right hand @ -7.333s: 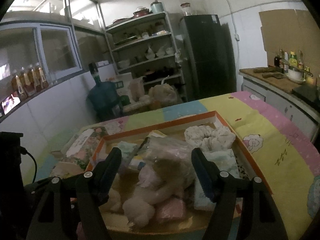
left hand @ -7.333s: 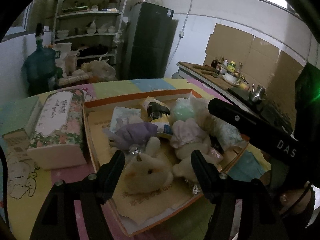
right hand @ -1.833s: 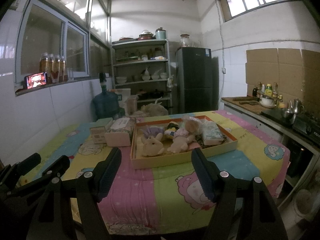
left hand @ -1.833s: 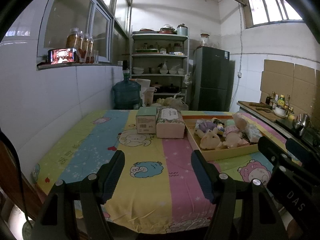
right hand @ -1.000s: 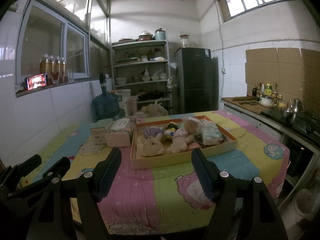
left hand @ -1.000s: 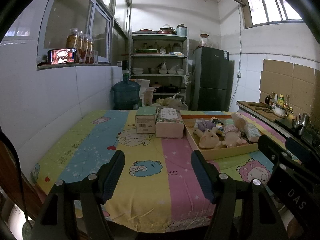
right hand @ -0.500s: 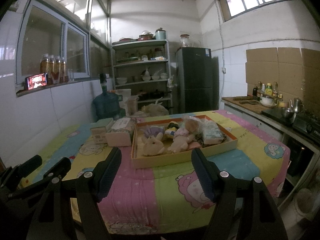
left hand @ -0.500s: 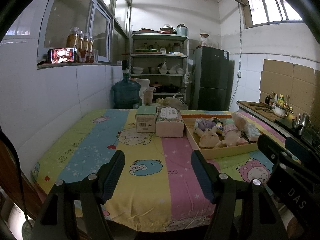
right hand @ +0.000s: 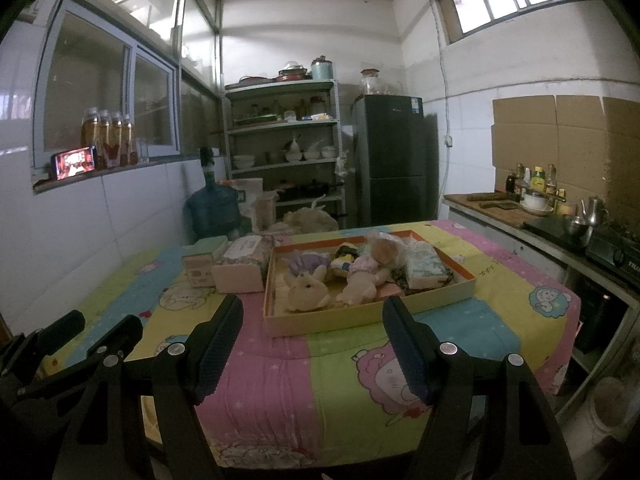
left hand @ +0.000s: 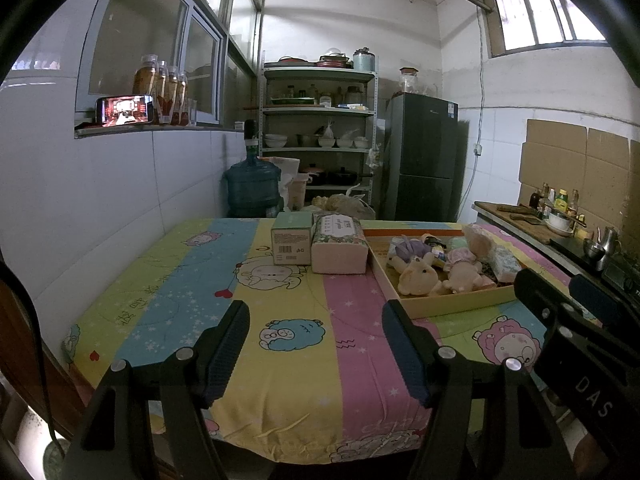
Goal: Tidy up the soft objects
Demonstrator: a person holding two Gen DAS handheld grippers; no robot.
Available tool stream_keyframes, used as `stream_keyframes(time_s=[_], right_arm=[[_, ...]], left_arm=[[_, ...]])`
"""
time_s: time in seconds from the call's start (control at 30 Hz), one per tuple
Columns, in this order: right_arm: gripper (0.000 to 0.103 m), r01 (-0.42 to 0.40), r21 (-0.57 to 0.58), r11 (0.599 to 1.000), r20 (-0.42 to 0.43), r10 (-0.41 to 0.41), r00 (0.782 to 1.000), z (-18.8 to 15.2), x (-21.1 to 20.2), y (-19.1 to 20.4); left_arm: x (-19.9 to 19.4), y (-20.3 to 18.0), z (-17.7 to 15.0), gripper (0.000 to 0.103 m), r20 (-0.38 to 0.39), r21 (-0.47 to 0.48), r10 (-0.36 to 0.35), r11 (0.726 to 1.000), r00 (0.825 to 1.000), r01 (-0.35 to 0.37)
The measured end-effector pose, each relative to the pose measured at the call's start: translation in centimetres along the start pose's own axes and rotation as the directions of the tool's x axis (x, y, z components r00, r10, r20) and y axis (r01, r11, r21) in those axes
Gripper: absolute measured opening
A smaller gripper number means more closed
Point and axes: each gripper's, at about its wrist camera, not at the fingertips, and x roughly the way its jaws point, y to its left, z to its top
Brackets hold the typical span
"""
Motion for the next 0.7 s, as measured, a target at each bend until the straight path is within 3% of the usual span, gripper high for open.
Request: stream_keyframes(time_s=[0.7], right_arm=[[0.074, 0.000, 0.000, 1.000, 0.001, 0.000, 1.000, -0.06, -0.01, 0.06]], left_arm=[[0.03, 0.23, -0.25, 0.068, 0.003, 0.000, 0.000, 1.000, 1.000, 0.000]])
